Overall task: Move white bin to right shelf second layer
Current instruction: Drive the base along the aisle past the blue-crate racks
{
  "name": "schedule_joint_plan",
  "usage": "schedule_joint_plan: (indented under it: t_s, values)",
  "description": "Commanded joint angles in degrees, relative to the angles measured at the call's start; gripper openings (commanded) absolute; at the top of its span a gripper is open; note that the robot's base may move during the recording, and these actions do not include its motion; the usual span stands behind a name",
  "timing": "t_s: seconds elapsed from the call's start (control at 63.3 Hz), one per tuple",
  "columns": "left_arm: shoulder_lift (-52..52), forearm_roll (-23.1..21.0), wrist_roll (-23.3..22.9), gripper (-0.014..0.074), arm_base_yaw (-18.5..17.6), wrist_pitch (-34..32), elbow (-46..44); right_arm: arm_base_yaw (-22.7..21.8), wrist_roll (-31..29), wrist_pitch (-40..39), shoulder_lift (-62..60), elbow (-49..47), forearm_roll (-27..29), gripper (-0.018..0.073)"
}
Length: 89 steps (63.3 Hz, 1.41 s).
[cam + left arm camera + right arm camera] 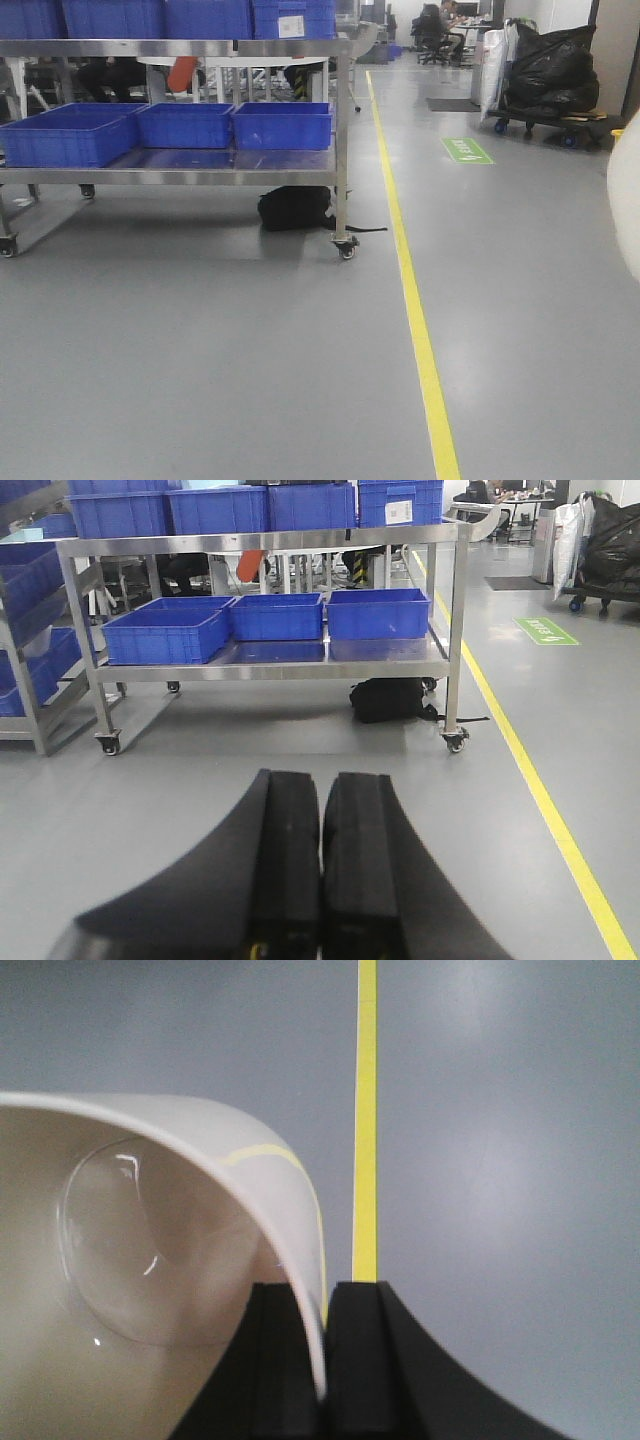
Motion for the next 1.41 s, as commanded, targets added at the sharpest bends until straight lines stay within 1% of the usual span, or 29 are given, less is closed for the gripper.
schedule_joint_plan:
  t_s: [0.0, 1.391]
  values:
    - [-0.8, -0.3, -0.1, 0.0085, -0.1, -4.8, 2.1, -0.4, -0.4, -4.8, 0.2, -2.2, 1.4, 0.0058]
    - [-0.8, -0.3, -0.1, 0.0085, -0.1, -4.8, 2.1, -0.4, -0.4, -4.8, 0.2, -2.2, 1.4, 0.0058]
